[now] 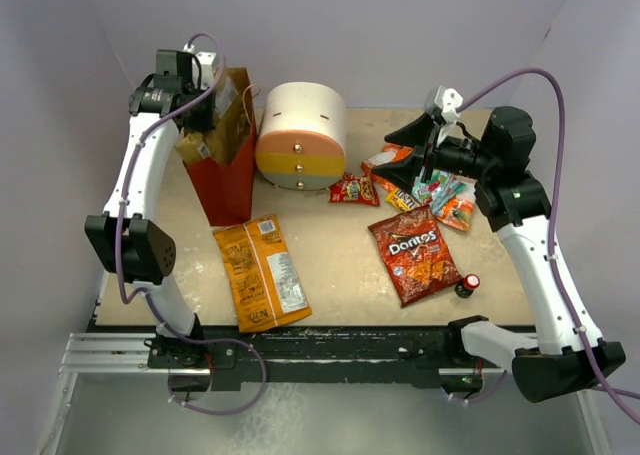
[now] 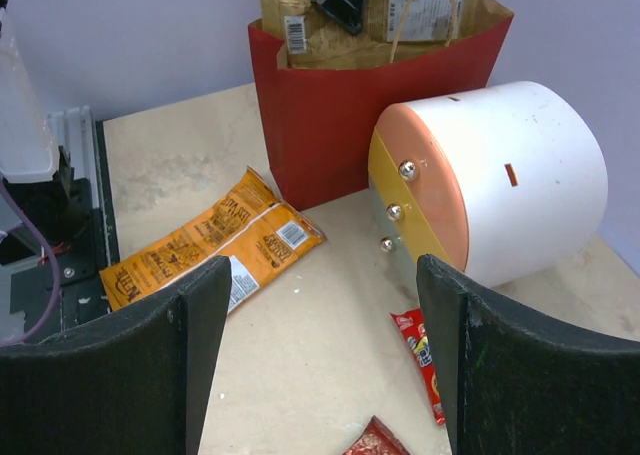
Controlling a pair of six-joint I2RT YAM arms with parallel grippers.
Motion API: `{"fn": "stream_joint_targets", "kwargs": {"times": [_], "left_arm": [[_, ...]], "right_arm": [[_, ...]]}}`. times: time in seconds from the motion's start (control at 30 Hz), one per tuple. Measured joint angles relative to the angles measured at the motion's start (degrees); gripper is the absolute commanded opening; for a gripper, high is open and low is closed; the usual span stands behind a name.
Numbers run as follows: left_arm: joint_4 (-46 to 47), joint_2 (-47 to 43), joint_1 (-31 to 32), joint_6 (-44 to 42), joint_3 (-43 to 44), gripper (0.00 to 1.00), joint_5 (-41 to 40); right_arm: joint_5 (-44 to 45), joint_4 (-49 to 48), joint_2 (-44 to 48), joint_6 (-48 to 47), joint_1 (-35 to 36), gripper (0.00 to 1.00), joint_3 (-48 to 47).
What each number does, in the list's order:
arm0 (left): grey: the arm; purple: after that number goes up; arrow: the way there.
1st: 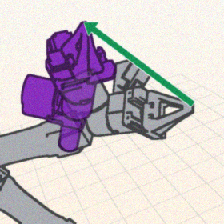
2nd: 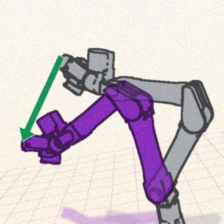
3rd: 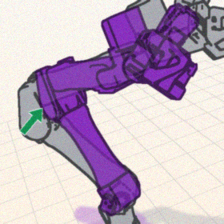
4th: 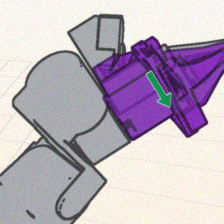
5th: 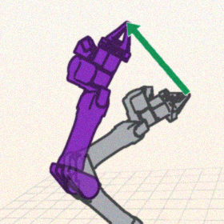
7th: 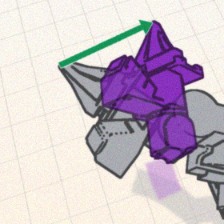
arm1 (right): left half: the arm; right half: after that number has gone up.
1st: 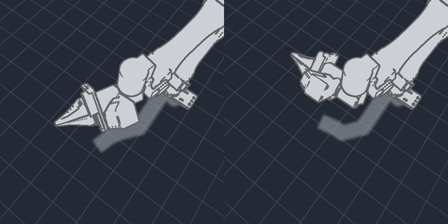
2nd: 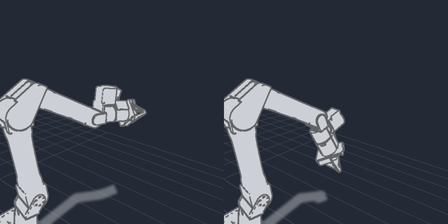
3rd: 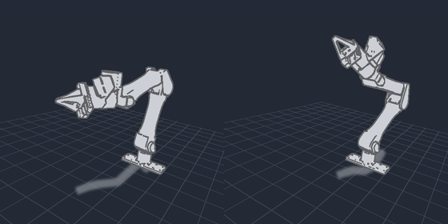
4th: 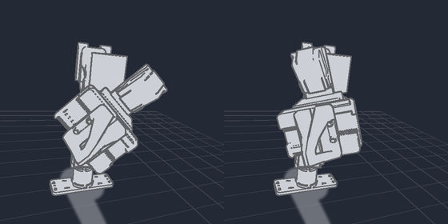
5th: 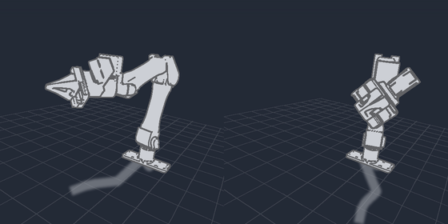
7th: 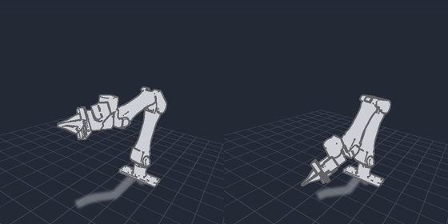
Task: Place the snacks into the paper bag
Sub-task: Place the snack in the paper bag.
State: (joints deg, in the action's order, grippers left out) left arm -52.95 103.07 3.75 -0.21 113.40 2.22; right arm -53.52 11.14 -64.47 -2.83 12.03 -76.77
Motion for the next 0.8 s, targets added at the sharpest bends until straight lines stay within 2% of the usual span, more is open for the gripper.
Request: {"fn": "stream_joint_targets", "kwargs": {"times": [0.47, 0.8], "left_arm": [[-1.68, 1.36, 0.44, 4.68, 0.00, 0.00, -6.95], [-2.34, 7.78, 3.23, 7.39, 1.27, 0.04, -11.47]], "right_arm": [[0.00, -0.96, -0.04, 0.59, 0.00, 0.78, 0.33], [0.00, -1.51, -0.07, 1.01, 0.00, 0.78, 1.38]]}}
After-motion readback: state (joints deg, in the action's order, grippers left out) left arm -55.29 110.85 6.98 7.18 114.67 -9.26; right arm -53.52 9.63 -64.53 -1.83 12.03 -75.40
